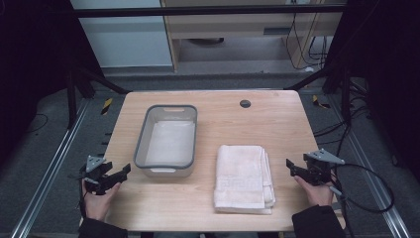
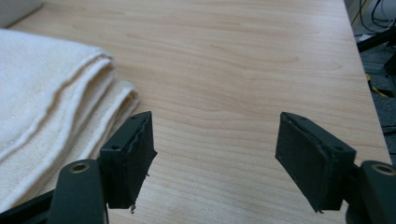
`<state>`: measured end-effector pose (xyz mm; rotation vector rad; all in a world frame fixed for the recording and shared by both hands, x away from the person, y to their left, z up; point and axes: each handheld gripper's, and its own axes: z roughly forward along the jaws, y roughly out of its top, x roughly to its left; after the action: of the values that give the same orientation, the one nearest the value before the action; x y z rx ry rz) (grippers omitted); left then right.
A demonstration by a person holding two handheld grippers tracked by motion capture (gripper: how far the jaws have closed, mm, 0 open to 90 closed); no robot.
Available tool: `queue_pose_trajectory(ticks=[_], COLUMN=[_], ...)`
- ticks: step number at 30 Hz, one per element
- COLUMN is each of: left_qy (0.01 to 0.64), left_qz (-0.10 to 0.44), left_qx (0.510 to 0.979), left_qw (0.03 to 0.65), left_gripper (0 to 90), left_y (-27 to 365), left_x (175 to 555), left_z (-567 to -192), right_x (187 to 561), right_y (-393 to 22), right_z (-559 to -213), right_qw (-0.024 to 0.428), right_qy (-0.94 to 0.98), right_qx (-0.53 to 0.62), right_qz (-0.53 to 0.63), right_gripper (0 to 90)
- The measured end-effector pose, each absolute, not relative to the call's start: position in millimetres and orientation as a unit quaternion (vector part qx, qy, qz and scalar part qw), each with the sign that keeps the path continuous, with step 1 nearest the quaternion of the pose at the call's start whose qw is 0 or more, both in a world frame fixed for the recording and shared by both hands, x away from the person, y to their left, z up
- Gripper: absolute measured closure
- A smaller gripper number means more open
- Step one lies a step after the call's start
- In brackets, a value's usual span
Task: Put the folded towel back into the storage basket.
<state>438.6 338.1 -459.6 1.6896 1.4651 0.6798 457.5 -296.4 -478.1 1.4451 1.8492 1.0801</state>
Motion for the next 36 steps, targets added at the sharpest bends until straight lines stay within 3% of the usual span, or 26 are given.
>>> queue_pose_trajectory(ticks=[17,36], left_qy=[0.549,0.523], left_qz=[0.270,0.256], left_qx=[0.651,0.662], left_qw=[0.449,0.472], left_gripper=[30.5,32.3], left_y=[327,301], left_x=[419,416], left_z=[-433,-419], right_x=[451,459], right_y=[-288,-283], right_z=[-461,-436], right_qw=[0.275,0.272], right_qy=[0.692,0.684], right_qx=[0.519,0.504], right_qz=[0.420,0.452], right_gripper=[29.0,26.4])
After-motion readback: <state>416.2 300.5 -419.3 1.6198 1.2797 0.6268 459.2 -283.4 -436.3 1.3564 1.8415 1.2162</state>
